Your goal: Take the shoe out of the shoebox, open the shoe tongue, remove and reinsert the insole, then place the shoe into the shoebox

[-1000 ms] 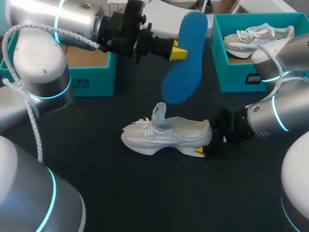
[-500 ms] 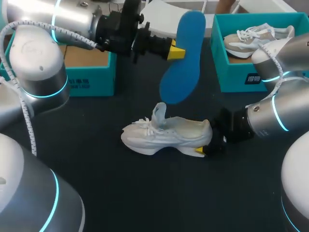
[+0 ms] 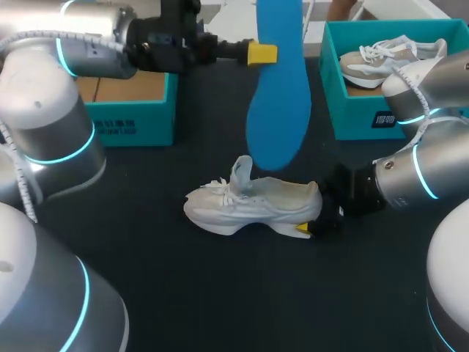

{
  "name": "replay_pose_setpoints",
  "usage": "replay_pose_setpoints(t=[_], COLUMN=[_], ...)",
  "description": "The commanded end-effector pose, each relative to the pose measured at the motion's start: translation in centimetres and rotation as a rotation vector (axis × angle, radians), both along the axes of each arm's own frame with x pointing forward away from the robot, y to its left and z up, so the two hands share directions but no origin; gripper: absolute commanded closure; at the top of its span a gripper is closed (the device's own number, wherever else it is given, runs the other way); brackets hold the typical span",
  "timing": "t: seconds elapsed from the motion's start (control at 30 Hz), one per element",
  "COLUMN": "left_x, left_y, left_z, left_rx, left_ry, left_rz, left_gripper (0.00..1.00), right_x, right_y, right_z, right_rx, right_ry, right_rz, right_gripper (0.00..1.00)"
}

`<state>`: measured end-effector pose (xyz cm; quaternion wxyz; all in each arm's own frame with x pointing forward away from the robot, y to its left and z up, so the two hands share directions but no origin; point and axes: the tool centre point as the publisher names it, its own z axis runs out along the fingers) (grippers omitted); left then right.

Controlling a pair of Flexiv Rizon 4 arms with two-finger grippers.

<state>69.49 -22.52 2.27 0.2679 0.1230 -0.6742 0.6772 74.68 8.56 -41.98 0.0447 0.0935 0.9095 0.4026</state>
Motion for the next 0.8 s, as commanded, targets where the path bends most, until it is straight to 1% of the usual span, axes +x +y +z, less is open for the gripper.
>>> replay_pose_setpoints(t=[0.03, 0.1, 0.13, 0.17, 0.27, 0.33, 0.4, 0.43, 0.5, 0.6, 0.67, 0.8], left_x=[-0.4, -0.6, -0.8, -1.0, -1.6, -2.0, -2.5, -2.8, -3.5, -4.3, -4.6, -5.2], left_y=[0.9, 1.0, 1.1, 1.1, 1.4, 1.4, 1.4, 1.4, 1.3, 1.3, 1.3, 1.2], left_z=[1.2, 1.7, 2.2, 2.7, 3.6, 4.1, 4.6, 4.9, 5.2, 5.4, 5.5, 5.6], left_rx=[0.015, 0.014, -0.007, -0.018, -0.011, -0.025, -0.010, -0.027, -0.018, -0.022, -0.047, -0.082], left_ry=[0.072, 0.083, 0.120, 0.125, 0.141, 0.171, 0.184, 0.194, 0.214, 0.282, 0.334, 0.395], left_rz=[-0.014, -0.030, -0.051, -0.058, -0.082, -0.079, -0.066, -0.064, -0.066, -0.076, -0.087, -0.113], left_gripper=[1.00, 1.00, 1.00, 1.00, 1.00, 1.00, 1.00, 1.00, 1.00, 1.00, 1.00, 1.00], right_x=[0.3, 0.3, 0.3, 0.3, 0.3, 0.3, 0.3, 0.3, 0.3, 0.3, 0.3, 0.3], right_y=[-0.1, -0.1, -0.1, -0.1, -0.1, -0.1, -0.1, -0.1, -0.1, -0.1, -0.1, -0.1], right_z=[-1.4, -1.4, -1.4, -1.4, -1.4, -1.4, -1.4, -1.4, -1.4, -1.4, -1.4, -1.4], right_rx=[0.139, 0.139, 0.139, 0.139, 0.139, 0.139, 0.139, 0.139, 0.139, 0.139, 0.139, 0.139], right_ry=[0.648, 0.648, 0.648, 0.648, 0.648, 0.648, 0.648, 0.648, 0.648, 0.648, 0.648, 0.648], right_rz=[0.734, 0.734, 0.734, 0.734, 0.734, 0.734, 0.734, 0.734, 0.734, 0.734, 0.734, 0.734], right_gripper=[1.00, 1.00, 1.00, 1.00, 1.00, 1.00, 1.00, 1.00, 1.00, 1.00, 1.00, 1.00])
